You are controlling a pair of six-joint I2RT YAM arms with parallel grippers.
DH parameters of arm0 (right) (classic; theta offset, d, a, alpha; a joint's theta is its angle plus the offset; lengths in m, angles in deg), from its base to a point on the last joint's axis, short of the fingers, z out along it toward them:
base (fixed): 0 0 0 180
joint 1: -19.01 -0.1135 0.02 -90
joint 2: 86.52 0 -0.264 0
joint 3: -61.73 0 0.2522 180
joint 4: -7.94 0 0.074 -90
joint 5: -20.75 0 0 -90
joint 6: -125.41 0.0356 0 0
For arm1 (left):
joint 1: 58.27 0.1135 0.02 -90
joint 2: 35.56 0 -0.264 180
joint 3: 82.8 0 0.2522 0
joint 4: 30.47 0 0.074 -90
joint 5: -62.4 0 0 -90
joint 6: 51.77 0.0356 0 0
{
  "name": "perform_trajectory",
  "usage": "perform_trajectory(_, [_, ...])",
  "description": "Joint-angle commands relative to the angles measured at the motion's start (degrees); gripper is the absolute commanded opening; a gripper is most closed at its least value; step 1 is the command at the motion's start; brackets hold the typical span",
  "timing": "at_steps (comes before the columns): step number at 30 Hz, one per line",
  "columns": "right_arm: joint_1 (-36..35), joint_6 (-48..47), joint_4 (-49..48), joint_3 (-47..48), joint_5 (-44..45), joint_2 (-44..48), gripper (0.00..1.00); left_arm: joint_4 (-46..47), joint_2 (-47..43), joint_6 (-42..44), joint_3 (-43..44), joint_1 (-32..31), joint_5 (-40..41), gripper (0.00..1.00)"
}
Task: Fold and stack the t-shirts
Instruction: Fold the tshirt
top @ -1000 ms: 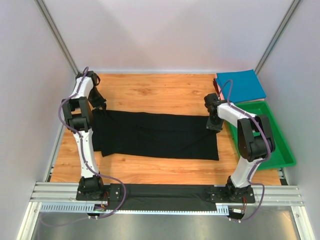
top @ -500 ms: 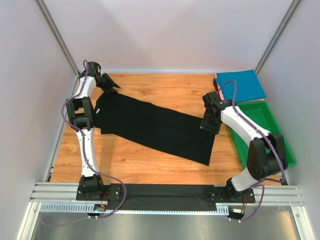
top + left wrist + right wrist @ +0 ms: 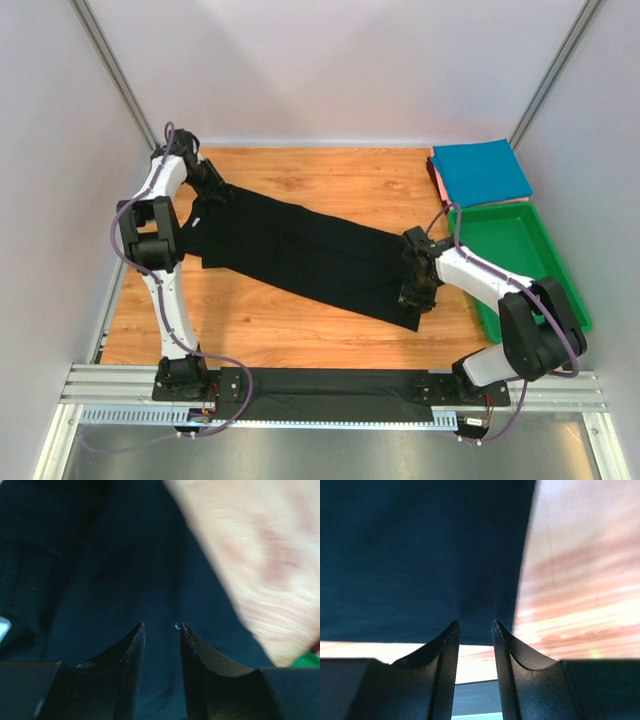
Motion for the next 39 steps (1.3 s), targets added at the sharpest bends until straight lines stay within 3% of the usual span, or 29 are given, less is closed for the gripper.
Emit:
perform_trajectory(1, [-2.5,6.9,-2.3,-4.8,1.2,3.4,0.35,-5.8,6.8,2.4,1.0,0.2,4.0,0.41])
perform_trajectory(5, [-9.9,15.5,0.2,-8.1,4.7,6.3,0.35,-9.2,12.4,3.1,7.4,0.4,9.1,0.41])
perform_trajectory(10, [-18.7,23.0,-0.6,-9.6,5.3,7.4,0.34,-10.8,19.4,3.5,16.5,1.0,8.6,0.42])
perform_trajectory(15, [-29.9,25.0,-0.8,-3.7,4.2,2.1,0.35,-3.8,22.7,0.4,23.9,1.1,-1.1,0.43])
perform_trajectory(18, [-33.7,21.7,4.4,6.6,5.6,-1.8,0.35,-0.1,20.7,-1.3,24.0,1.2,-7.0,0.44])
perform_trajectory(23, [-31.2,9.7,4.8,12.5,6.7,0.8,0.39,-0.2,11.8,-0.6,18.4,1.2,-6.7,0.45])
perform_trajectory(30, [-18.7,-5.6,-0.1,11.6,6.6,-1.8,0.37,-5.0,-6.0,1.6,3.2,0.5,6.0,0.45])
perform_trajectory(34, [-18.1,-7.2,-4.7,7.6,5.4,-5.4,0.35,-7.0,-11.5,1.3,-4.2,0.7,11.9,0.45])
perform_trajectory(39, [-18.7,-2.3,-7.5,3.6,3.3,-6.8,0.33,-9.3,-10.9,0.3,-9.4,4.1,13.4,0.45])
